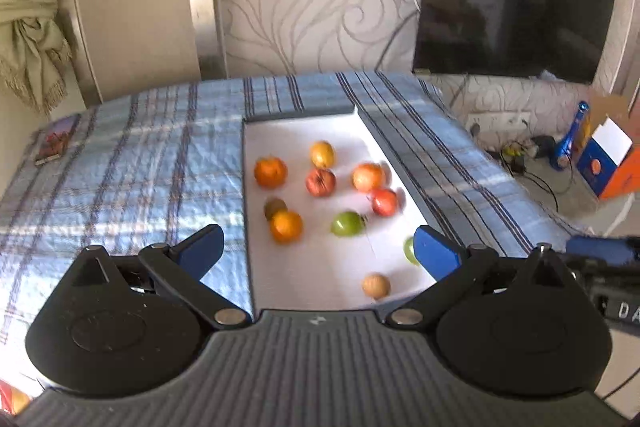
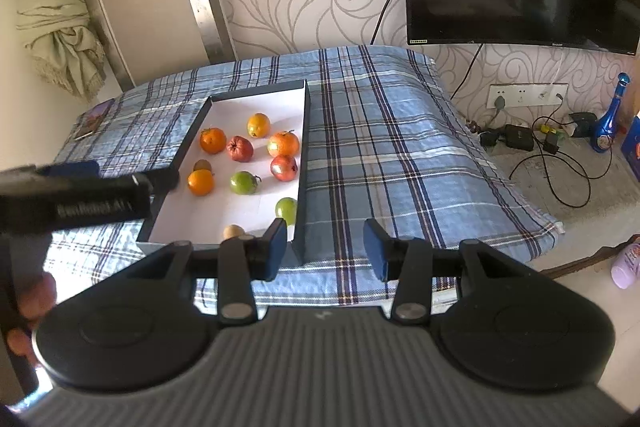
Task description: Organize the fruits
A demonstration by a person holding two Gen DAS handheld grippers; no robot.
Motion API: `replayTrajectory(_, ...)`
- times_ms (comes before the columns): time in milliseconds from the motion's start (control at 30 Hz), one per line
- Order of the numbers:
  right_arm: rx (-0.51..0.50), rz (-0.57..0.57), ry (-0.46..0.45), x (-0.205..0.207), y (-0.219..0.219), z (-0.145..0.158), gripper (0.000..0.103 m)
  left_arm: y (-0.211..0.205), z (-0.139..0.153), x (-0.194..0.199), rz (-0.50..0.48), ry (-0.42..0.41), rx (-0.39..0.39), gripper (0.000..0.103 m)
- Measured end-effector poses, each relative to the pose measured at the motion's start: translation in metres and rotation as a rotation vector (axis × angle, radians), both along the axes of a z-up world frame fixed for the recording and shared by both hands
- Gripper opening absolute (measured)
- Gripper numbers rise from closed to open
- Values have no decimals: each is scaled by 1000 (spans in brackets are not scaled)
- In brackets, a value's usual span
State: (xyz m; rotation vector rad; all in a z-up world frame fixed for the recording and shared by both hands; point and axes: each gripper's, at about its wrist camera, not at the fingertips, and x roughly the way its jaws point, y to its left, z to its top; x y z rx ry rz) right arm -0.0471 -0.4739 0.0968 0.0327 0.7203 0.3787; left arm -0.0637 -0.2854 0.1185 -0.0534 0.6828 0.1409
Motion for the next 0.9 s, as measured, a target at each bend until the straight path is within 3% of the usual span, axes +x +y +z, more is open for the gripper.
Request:
replayTrajectory(300,-2,-9,-1,-3,-5,1,45,-14,-16,-3,-41,52,19,102)
replayTrajectory(900,5,-20,12,2,-5,-1,45,-12,-21,3,-51,75,16,102)
